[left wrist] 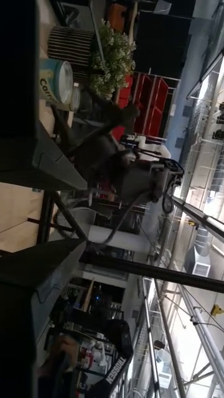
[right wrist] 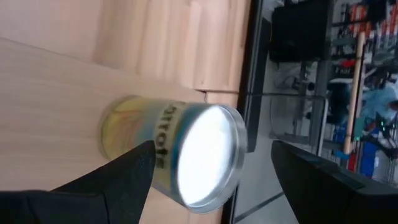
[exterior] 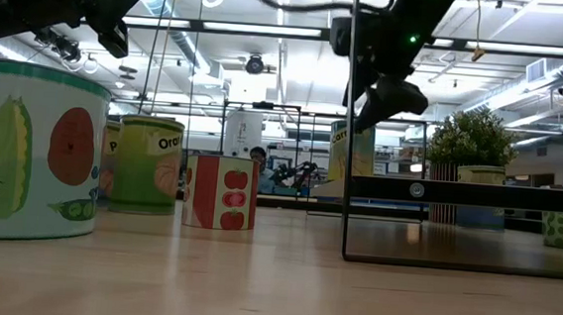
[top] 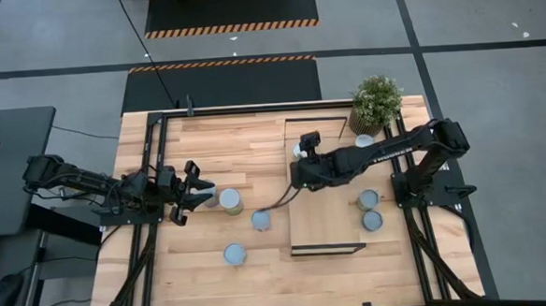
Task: Pick and place cans onto a shelf
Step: Put the canned carrots on the shelf, then adjust the canned mixed fruits
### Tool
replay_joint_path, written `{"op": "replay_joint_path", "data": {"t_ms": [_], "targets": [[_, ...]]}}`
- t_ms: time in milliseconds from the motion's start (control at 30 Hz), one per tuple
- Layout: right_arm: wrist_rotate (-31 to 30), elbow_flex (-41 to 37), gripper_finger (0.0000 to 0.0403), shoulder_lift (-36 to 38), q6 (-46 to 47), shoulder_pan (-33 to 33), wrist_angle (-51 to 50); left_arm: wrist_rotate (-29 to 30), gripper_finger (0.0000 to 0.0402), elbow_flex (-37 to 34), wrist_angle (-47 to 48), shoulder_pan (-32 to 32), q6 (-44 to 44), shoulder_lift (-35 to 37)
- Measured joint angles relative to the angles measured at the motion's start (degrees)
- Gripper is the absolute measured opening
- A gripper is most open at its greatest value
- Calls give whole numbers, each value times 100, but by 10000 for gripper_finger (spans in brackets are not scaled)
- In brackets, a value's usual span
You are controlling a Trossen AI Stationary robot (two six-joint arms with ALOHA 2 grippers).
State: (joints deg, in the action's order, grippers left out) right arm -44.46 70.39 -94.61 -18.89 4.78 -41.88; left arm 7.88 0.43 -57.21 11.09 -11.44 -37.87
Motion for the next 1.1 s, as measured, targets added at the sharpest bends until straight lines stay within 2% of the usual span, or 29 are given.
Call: {"op": "replay_joint_path", "data": {"t_ms": [400, 500, 567, 667, 833, 967, 1100], "targets": [[107, 29, 327, 0, -820, -441, 1078, 0, 142, 0, 13, 1, 0, 0], [226, 312, 327, 2, -816, -319, 699, 0, 142, 0, 15, 0, 1, 1], [511, 529, 327, 11, -756, -288, 335, -1, 142, 0, 17, 0, 2, 1], [889, 847, 325, 11, -359, -312, -281, 0, 142, -1, 17, 1, 0, 2], [1046, 1056, 315, 13, 226, -230, -1309, 0, 142, 0, 17, 0, 0, 0], [1796, 1062, 310, -42, 849, -134, -1514, 0, 142, 0, 13, 1, 35, 1], [1997, 1060, 310, 4, 1031, -71, -1238, 0, 142, 0, -34, 0, 87, 0]]}}
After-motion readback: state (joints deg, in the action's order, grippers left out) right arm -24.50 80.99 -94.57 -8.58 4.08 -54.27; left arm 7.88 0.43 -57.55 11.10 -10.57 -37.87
